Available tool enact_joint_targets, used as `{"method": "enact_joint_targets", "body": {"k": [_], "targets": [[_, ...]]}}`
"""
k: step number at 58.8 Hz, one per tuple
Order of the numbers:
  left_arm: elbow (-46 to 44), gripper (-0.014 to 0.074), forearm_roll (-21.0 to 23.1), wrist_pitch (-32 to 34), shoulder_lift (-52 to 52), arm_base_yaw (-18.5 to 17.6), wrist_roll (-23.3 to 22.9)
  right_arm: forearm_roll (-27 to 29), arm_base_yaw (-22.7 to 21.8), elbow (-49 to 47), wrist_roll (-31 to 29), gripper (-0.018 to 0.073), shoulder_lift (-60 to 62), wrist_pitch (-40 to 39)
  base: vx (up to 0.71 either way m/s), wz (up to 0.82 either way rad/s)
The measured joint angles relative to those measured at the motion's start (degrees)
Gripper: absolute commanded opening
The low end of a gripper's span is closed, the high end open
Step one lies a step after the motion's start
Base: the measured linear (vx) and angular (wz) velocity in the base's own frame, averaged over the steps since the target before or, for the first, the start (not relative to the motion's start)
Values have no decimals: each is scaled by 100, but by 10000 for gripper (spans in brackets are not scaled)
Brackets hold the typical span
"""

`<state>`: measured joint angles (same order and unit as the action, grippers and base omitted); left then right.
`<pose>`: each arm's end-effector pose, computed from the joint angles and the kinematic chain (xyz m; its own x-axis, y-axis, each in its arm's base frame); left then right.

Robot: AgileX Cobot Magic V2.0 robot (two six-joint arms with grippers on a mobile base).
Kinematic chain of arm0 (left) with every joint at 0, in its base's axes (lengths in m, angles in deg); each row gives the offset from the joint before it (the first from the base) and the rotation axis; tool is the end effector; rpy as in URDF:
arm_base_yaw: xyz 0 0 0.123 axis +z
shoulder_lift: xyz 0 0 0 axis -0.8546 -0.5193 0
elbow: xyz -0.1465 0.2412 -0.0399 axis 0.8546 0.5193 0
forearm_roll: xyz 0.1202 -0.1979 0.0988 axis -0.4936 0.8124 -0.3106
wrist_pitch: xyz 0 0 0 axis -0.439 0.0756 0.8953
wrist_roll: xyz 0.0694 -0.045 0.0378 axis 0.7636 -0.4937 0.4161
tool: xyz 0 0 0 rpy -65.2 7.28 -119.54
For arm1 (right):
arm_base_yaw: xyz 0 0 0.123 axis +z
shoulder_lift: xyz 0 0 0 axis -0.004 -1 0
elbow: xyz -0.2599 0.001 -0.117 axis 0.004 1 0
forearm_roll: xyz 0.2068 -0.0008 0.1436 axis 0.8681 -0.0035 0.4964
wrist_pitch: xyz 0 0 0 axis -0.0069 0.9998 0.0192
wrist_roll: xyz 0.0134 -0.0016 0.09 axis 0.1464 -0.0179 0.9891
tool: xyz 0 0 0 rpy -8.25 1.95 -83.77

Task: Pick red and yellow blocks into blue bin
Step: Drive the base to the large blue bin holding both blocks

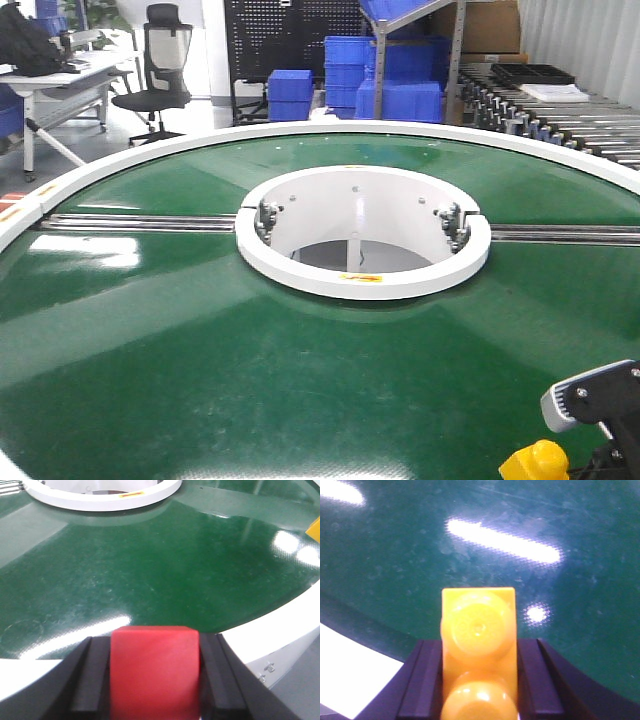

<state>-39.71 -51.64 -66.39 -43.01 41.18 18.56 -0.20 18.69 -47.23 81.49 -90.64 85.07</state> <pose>0.0739 -0.0437 0.3337 -0.3866 0.1624 -0.9078 0.4936 0.8679 -0.0549 0.1865 0.0633 0.2799 -0.6825 -0.2595 -0.6833 -0.3439 0.9389 -0.0132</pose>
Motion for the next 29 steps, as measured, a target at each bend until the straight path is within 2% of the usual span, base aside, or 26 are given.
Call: {"method": "enact_joint_targets", "body": {"k": [17, 29], "targets": [[0, 235, 0, 0, 0, 0, 0, 0, 0, 0, 0, 231, 0, 0, -4, 16], [0, 235, 2, 0, 0, 0, 0, 0, 0, 0, 0, 231, 0, 0, -7, 31]]}}
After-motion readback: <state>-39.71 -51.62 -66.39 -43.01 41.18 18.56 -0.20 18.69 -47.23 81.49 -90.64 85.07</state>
